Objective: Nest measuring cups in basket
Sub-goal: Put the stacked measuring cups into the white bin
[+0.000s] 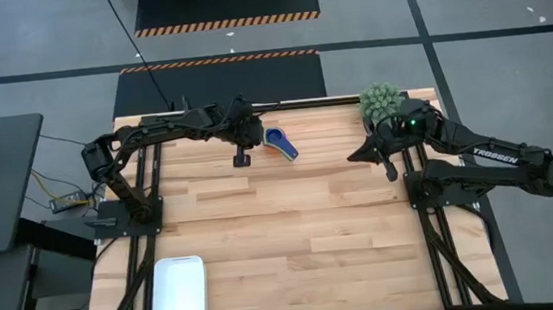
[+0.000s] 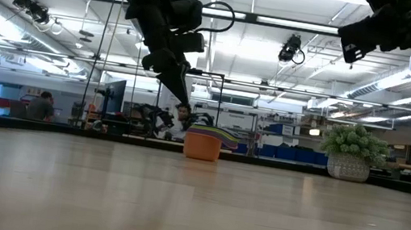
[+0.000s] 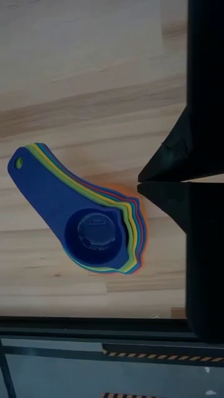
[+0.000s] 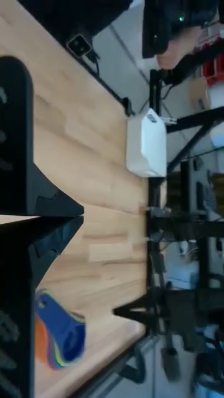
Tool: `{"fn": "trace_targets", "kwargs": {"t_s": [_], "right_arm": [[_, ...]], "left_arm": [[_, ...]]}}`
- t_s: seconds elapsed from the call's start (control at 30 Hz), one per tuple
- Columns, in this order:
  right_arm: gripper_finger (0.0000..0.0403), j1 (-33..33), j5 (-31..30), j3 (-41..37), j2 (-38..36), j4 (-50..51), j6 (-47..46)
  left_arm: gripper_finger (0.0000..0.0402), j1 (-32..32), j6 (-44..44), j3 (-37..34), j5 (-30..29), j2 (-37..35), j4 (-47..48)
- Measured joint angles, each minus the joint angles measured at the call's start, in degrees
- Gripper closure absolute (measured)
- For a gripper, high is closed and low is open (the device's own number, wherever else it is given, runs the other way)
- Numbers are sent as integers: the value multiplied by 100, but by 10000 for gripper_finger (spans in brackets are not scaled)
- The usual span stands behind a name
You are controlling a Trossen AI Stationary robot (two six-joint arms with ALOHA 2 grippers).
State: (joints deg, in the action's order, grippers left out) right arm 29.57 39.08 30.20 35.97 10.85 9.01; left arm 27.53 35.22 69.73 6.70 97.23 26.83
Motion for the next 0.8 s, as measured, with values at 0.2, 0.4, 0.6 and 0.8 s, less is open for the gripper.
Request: {"fn": "trace_targets", "kwargs": {"t_s": [0.2,0.4,0.6,0.8], "right_arm": [[399,-3,-959,-2,63,609,-26],[400,2,-1807,-2,264,765,-28],[398,0,-1841,-2,438,717,-43],[388,2,-1830,-1,442,415,-50]], "left_arm": [[397,0,186,0,-1,0,0],[397,0,192,0,-1,0,-2],[397,-11,192,0,-2,0,-2],[397,-82,153,0,-2,0,-14]]}}
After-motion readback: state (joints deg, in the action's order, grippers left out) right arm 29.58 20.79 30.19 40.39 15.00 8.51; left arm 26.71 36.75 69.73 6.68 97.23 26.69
